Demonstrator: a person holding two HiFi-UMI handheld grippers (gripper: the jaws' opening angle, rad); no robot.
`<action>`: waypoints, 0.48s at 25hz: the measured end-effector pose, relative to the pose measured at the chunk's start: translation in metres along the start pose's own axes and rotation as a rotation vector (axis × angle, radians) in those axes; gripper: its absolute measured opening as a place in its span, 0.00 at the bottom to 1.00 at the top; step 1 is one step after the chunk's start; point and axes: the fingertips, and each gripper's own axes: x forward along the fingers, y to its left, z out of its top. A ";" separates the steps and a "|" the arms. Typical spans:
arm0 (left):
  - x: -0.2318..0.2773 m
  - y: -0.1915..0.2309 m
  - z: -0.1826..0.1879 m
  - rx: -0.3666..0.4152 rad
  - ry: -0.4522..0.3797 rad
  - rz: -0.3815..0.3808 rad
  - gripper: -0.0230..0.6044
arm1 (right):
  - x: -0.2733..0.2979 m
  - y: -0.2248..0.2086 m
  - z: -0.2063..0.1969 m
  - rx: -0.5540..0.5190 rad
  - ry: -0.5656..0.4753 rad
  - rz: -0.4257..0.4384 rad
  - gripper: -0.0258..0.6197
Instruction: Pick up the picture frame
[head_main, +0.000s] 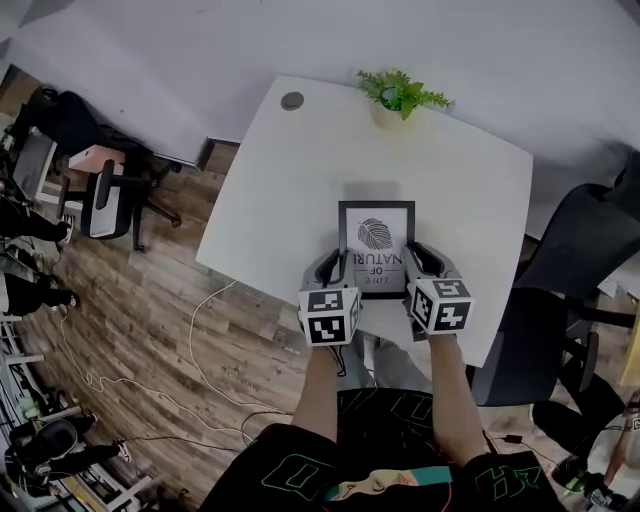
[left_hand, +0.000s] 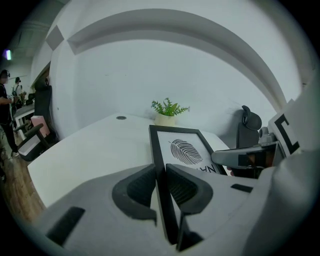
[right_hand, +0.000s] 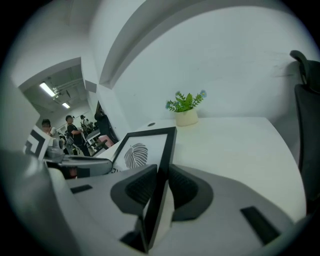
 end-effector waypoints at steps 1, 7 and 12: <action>-0.003 -0.002 0.001 -0.001 -0.010 0.004 0.15 | -0.003 0.000 0.002 -0.008 -0.006 0.004 0.16; -0.021 -0.010 0.014 -0.001 -0.069 0.034 0.15 | -0.018 0.006 0.018 -0.055 -0.047 0.038 0.16; -0.036 -0.020 0.025 0.001 -0.111 0.052 0.15 | -0.034 0.009 0.029 -0.085 -0.076 0.057 0.16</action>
